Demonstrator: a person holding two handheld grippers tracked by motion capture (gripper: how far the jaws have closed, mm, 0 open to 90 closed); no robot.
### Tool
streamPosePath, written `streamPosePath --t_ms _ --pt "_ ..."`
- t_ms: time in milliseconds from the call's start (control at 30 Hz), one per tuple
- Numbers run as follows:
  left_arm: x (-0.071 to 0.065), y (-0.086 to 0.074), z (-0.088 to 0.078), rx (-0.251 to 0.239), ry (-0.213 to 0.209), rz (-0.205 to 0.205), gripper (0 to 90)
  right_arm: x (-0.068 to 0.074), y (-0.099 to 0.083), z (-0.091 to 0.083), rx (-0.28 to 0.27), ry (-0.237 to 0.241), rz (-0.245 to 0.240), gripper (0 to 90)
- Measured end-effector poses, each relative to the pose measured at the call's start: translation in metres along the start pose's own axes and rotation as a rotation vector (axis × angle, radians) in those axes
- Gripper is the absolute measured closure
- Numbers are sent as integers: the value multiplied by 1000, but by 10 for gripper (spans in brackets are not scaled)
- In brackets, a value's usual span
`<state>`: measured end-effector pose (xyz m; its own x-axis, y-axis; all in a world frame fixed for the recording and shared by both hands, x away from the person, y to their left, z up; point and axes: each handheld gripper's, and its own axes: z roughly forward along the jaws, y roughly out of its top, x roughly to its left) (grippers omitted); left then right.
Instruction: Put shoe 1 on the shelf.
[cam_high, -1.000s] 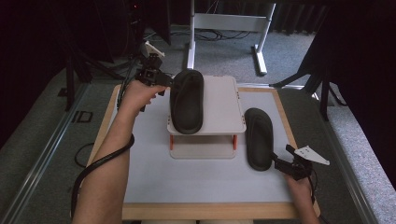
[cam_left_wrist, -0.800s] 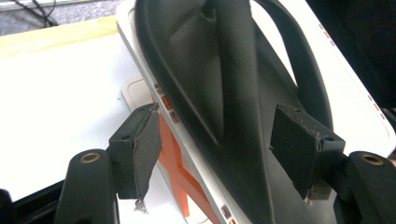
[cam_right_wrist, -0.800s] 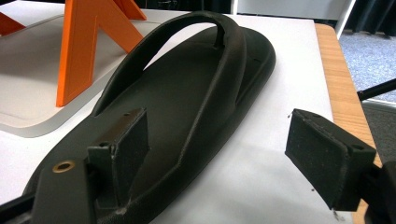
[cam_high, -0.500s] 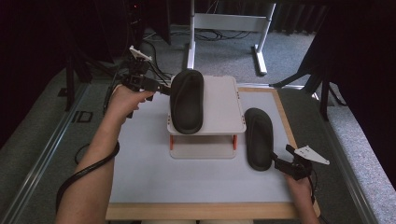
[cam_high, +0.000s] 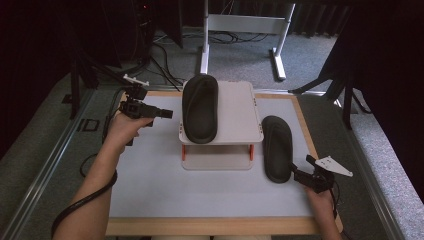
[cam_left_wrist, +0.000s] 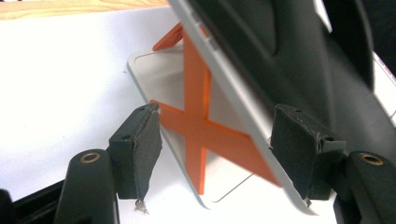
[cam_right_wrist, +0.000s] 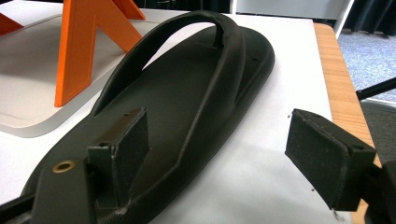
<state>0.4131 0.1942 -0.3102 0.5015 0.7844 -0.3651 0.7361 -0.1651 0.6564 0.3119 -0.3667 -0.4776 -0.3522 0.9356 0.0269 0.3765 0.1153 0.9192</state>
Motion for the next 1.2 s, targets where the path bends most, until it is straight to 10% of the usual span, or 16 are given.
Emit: streamPosePath --t_ms 433,833,1200 --pt "20 -59 10 -112 4 34 330 0 0 0 -1 -8 4 205" --pt "22 -117 21 -259 76 92 325 -1 0 -1 -7 -4 15 205" --pt "24 -164 33 -354 203 141 139 -1 0 -1 -12 -6 21 205"
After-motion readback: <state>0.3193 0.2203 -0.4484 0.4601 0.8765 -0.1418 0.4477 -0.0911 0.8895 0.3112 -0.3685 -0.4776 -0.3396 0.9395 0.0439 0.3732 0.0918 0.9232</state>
